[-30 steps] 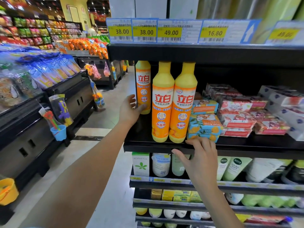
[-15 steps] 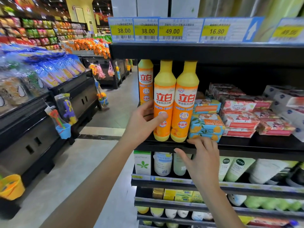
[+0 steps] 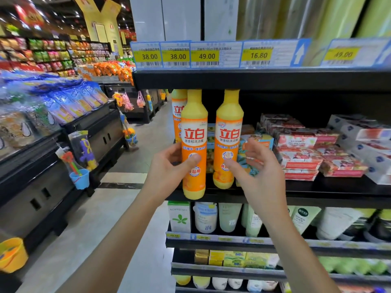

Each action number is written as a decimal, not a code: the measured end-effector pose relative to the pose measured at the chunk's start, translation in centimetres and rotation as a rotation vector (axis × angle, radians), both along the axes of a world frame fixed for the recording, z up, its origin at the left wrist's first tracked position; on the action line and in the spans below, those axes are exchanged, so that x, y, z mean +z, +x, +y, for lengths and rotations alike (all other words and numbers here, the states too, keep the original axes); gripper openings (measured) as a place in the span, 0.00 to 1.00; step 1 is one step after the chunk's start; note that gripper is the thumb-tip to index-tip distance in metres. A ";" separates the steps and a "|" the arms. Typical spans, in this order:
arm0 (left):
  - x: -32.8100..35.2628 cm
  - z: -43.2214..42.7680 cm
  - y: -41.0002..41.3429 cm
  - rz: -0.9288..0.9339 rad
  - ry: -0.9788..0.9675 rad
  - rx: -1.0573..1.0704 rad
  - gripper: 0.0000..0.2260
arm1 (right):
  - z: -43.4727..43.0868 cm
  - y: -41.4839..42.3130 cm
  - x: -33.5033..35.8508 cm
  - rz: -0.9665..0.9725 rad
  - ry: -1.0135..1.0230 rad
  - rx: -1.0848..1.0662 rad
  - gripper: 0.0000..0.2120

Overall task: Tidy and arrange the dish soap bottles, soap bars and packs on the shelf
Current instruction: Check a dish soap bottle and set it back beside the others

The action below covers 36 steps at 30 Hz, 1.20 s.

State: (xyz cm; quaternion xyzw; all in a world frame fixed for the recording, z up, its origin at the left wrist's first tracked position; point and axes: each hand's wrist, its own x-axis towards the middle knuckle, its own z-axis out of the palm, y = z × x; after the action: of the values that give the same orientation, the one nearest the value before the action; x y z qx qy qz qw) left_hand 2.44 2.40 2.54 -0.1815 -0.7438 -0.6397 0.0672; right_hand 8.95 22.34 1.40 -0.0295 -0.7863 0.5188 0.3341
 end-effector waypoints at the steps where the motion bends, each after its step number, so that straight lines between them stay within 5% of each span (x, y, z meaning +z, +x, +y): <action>1: 0.1 -0.4 0.2 -0.023 0.014 -0.002 0.15 | 0.0 -0.5 0.6 -0.019 0.005 0.010 0.36; 5: 0.4 -1.6 0.4 -0.110 0.040 -0.019 0.11 | -0.2 -2.2 1.9 -0.028 0.113 0.014 0.28; 19: 1.1 -3.8 -0.6 -0.194 0.025 0.110 0.13 | -1.6 -2.3 1.9 -0.025 -0.015 0.156 0.14; 28: 1.6 -2.8 -4.2 -0.138 -0.003 0.126 0.21 | -3.2 -0.7 0.9 -0.118 -0.177 0.317 0.12; 36: 0.5 -1.7 -5.6 -0.016 -0.012 0.123 0.18 | -3.0 -0.4 0.1 -0.144 -0.247 0.287 0.14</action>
State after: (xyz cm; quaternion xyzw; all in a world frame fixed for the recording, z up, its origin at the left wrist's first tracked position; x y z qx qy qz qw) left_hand -3.16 0.71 3.05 -0.1309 -0.7580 -0.6312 0.0991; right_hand 8.59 19.30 1.46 0.0052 -0.7346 0.6503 0.1936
